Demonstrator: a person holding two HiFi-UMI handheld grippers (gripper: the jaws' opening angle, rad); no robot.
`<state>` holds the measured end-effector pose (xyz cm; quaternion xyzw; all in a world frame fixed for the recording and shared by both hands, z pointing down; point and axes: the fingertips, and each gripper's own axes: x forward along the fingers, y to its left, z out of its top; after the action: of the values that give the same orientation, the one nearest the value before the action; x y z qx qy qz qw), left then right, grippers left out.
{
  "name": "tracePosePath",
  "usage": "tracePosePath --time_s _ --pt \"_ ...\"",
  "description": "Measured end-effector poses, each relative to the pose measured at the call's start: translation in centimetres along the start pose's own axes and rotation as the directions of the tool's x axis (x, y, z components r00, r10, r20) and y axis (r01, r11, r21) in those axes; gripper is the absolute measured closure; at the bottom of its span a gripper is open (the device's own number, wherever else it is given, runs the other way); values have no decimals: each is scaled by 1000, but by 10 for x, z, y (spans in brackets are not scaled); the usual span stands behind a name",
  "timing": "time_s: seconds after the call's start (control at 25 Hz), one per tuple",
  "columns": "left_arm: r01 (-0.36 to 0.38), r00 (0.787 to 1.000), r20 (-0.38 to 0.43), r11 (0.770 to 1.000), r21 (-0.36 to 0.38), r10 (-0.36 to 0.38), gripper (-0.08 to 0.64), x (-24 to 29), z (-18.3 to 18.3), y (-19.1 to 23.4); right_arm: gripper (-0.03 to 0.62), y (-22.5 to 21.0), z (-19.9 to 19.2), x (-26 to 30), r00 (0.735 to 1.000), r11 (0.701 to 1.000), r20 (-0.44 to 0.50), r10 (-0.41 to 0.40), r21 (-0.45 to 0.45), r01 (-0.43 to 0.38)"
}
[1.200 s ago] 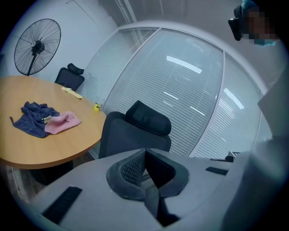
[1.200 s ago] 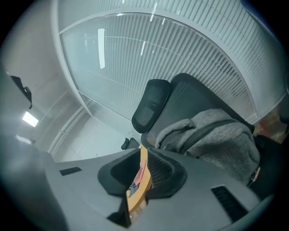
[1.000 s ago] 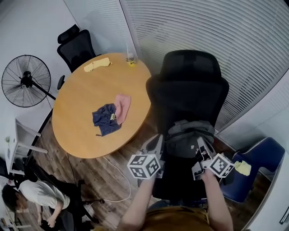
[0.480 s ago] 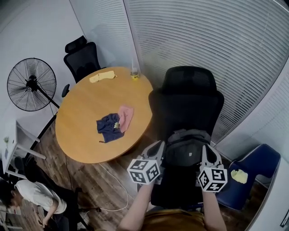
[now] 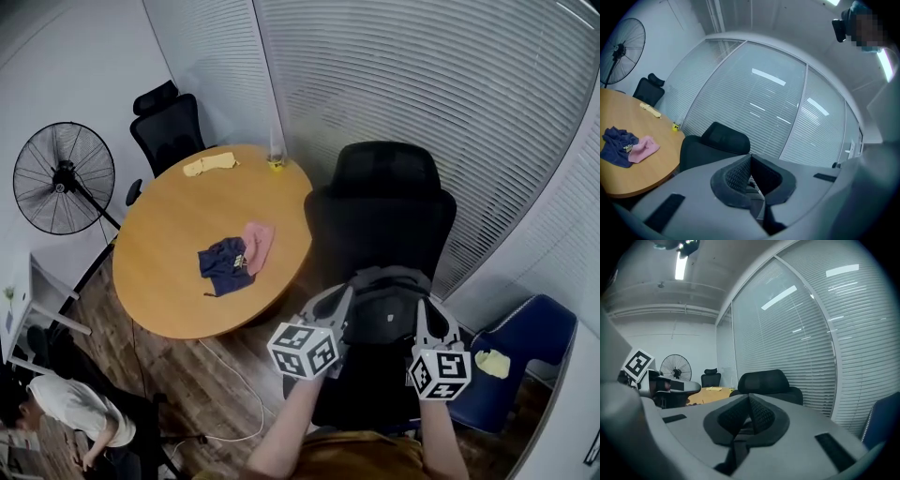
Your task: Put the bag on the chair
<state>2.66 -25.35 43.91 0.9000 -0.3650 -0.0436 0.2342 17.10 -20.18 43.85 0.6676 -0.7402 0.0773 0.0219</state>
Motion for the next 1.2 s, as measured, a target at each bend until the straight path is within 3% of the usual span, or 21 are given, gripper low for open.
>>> tracePosePath --time_s 1.2 --pt "-11 1000 -15 999 -51 10 537 0 -13 -1 583 15 -11 -3 999 997 -30 32 -64 -34"
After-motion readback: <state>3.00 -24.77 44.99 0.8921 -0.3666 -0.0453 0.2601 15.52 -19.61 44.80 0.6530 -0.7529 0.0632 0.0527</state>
